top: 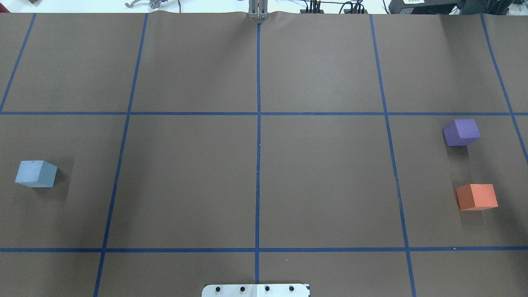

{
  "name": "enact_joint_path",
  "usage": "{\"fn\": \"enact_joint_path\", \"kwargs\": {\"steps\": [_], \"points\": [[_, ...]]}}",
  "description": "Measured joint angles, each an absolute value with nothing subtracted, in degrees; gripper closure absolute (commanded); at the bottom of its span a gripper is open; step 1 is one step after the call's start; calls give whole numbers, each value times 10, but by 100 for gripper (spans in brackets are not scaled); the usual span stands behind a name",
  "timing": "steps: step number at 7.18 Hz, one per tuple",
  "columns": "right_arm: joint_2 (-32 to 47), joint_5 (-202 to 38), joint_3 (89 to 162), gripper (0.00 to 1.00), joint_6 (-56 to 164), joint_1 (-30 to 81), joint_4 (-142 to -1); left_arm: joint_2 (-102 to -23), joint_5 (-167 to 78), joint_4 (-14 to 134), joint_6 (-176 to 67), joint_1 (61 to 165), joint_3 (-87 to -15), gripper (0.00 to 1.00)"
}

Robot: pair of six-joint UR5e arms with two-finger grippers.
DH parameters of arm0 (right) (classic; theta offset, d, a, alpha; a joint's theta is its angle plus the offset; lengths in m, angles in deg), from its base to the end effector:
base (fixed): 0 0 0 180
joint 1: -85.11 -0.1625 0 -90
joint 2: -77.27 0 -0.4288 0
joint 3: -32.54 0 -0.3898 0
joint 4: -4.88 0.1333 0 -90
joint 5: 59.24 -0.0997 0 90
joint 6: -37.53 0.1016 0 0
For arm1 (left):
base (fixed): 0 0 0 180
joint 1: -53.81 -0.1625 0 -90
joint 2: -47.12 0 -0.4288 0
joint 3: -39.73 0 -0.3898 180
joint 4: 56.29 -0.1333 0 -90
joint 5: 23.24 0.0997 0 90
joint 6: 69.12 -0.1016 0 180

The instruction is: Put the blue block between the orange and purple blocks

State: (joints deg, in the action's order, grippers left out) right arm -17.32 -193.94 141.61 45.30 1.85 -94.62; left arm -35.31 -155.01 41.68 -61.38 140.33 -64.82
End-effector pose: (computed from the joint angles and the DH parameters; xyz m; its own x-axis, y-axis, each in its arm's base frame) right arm 0.0087 -0.4529 0.5557 0.7081 -0.0090 0.7060 0.0214 0.9997 -0.0087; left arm -0.0384 -0.4495 0.5877 0.7352 0.0849 -0.6725 0.0407 0.9848 0.1689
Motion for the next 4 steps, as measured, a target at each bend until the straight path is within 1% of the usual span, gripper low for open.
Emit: {"fn": "enact_joint_path", "kwargs": {"steps": [4], "points": [[-180, -1937, 1416, 0, 456, 18, -946, -339, -1553, 431, -610, 1400, -656, 0]]}}
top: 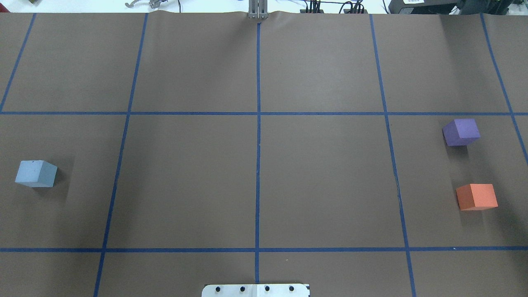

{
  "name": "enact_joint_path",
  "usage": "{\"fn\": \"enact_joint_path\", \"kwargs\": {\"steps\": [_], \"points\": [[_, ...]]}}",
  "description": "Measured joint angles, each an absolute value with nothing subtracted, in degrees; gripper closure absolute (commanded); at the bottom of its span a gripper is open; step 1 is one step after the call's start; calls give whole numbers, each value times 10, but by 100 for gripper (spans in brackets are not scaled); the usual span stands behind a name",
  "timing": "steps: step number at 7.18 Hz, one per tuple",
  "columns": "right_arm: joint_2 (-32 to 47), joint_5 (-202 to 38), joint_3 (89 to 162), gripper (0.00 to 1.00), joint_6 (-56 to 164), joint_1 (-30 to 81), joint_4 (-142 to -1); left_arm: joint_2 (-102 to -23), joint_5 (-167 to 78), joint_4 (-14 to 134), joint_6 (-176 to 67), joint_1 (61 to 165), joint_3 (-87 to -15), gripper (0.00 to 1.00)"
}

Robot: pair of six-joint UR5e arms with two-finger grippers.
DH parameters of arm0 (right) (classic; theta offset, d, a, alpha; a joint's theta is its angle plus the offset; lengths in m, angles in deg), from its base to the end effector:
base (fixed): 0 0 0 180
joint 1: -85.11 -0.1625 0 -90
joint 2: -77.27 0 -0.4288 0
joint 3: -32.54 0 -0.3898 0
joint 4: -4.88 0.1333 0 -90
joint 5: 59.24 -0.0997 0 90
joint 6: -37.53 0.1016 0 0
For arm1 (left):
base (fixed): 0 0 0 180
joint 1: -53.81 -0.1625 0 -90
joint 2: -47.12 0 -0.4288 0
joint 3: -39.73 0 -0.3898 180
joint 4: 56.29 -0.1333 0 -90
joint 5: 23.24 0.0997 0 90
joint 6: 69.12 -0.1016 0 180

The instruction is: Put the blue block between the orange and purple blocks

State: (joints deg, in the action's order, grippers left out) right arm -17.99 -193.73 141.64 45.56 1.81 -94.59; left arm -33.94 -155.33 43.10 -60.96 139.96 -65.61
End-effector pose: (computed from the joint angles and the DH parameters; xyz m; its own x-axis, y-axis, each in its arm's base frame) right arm 0.0099 -0.4483 0.5609 0.7116 0.0034 0.7025 0.0171 0.9996 -0.0222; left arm -0.0357 -0.4406 0.5881 0.7300 0.0932 -0.6771 0.0394 0.9833 0.1778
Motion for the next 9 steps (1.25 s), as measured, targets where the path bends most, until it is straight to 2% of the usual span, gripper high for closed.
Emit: {"fn": "enact_joint_path", "kwargs": {"steps": [3, 7, 9], "points": [[-180, -1938, 1416, 0, 456, 20, -945, -340, -1554, 434, -607, 1365, -659, 0], [-179, -1938, 1413, 0, 455, 41, -945, -353, -1550, 492, -406, 1196, -645, 0], [-179, -1939, 1413, 0, 454, 45, -945, -362, -1549, 509, -344, 1154, -625, 0]]}}
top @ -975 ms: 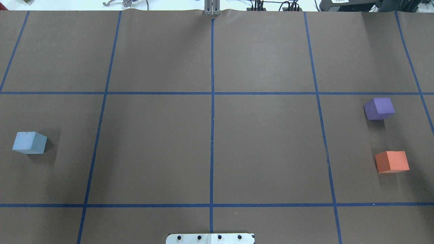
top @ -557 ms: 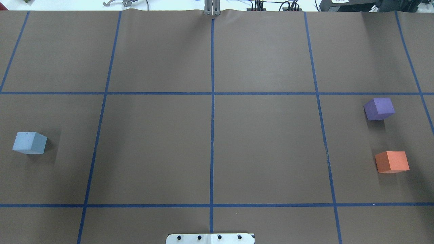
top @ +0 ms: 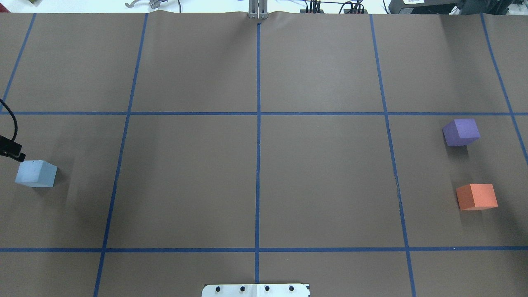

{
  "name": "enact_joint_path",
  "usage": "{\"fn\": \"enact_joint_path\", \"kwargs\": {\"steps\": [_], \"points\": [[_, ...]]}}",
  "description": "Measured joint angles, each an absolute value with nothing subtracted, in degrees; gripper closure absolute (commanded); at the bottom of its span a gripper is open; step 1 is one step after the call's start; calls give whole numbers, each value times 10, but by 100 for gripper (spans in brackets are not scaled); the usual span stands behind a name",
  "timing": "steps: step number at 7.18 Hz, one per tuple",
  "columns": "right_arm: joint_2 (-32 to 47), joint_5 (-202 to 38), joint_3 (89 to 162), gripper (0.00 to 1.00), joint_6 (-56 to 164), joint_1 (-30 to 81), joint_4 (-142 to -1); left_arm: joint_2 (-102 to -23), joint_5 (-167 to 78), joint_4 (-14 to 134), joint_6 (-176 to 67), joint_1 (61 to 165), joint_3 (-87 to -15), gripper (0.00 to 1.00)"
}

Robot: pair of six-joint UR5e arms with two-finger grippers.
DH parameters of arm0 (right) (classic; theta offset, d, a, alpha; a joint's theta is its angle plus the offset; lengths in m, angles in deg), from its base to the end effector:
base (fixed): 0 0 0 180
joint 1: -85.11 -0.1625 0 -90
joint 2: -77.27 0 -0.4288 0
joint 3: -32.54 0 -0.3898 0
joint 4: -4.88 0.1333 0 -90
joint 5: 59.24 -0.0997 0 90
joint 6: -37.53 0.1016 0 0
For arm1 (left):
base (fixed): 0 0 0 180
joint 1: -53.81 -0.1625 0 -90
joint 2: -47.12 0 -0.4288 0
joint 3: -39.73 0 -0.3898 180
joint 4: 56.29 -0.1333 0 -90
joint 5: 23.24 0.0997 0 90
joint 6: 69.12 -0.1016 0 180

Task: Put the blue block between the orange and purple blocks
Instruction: 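Lower the left gripper onto the light blue cube and close it, then lift the light blue cube and carry it toward the table center with the left gripper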

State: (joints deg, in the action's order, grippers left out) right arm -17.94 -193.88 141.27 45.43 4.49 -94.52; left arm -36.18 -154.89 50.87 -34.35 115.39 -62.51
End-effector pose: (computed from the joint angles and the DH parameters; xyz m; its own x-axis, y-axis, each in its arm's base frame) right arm -0.0114 -0.4488 0.5633 0.7096 -0.0289 0.7041 0.0657 0.9975 -0.0252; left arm 0.1607 -0.4352 0.5823 0.6900 0.0147 -0.7237 -0.0555 0.9979 -0.0326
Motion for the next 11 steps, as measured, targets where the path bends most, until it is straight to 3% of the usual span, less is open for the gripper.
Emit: {"fn": "enact_joint_path", "kwargs": {"steps": [7, 8, 9, 10, 11], "points": [[-179, -1940, 1413, 0, 451, 54, -945, -394, -1522, 543, -333, 1076, -568, 1], [-179, -1940, 1413, 0, 451, 56, -945, -399, -1520, 549, -333, 1073, -554, 17], [-179, -1940, 1412, 0, 451, 59, -945, -403, -1519, 552, -330, 1071, -545, 75], [-179, -1940, 1412, 0, 451, 65, -945, -404, -1519, 553, -309, 1069, -543, 100], [-179, -1940, 1412, 0, 451, 68, -945, -407, -1519, 553, -274, 1066, -543, 100]]}}
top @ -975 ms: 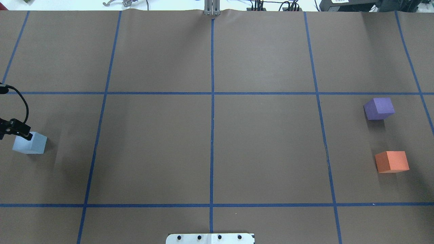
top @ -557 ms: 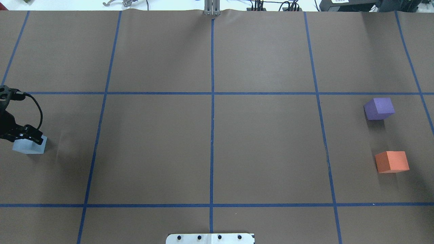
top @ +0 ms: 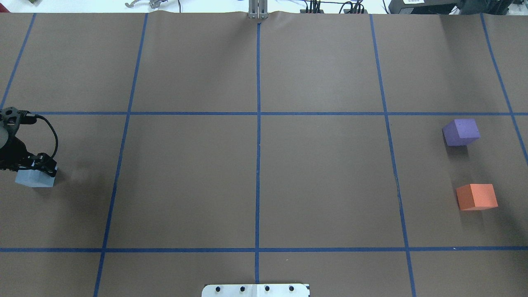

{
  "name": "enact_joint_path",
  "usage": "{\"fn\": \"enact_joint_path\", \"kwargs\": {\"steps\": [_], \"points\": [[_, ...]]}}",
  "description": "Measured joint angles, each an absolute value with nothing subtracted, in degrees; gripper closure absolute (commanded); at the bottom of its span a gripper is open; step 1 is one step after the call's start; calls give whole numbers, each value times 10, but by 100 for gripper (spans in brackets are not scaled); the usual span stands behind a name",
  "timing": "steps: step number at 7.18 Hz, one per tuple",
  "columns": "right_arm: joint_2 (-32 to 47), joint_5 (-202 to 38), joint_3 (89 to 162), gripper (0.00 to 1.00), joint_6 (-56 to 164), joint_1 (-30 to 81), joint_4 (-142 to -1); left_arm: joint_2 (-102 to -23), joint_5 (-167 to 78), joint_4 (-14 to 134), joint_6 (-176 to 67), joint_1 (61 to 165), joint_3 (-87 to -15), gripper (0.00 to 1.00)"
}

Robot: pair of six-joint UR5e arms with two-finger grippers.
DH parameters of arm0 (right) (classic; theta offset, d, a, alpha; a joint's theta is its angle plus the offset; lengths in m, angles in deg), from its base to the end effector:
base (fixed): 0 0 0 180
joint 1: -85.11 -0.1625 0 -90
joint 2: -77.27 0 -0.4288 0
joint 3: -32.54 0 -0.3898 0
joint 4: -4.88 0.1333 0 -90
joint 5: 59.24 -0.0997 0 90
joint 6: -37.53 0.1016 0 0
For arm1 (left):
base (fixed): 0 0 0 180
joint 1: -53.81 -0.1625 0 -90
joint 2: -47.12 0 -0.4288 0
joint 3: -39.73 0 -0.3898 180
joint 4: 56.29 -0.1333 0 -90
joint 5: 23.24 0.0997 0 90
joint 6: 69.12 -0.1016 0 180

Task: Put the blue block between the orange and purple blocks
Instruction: 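Lift the light blue cube and carry it toward the table center with the left gripper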

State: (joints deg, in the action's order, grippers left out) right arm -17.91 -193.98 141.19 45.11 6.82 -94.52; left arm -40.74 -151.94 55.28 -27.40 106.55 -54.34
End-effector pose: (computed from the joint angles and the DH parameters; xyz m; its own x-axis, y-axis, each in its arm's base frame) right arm -0.0298 -0.4482 0.5637 0.7061 -0.0626 0.7053 0.1103 0.9937 -0.0223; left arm 0.2451 -0.4375 0.6108 0.7205 0.0151 -0.6933 -0.1015 0.9913 -0.0840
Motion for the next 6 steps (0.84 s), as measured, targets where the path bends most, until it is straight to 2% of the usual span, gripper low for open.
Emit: {"fn": "enact_joint_path", "kwargs": {"steps": [2, 3, 5, 6], "points": [[-175, -1941, 1414, 0, 454, 74, -931, -440, -1524, 537, -237, 1059, -573, 100], [-173, -1941, 1413, 0, 464, 83, -909, -493, -1525, 505, -231, 1054, -587, 100], [-172, -1941, 1411, 0, 501, 107, -867, -652, -1520, 426, -178, 1005, -581, 100], [-172, -1941, 1410, 0, 509, 113, -857, -740, -1505, 397, -131, 967, -552, 100]]}}
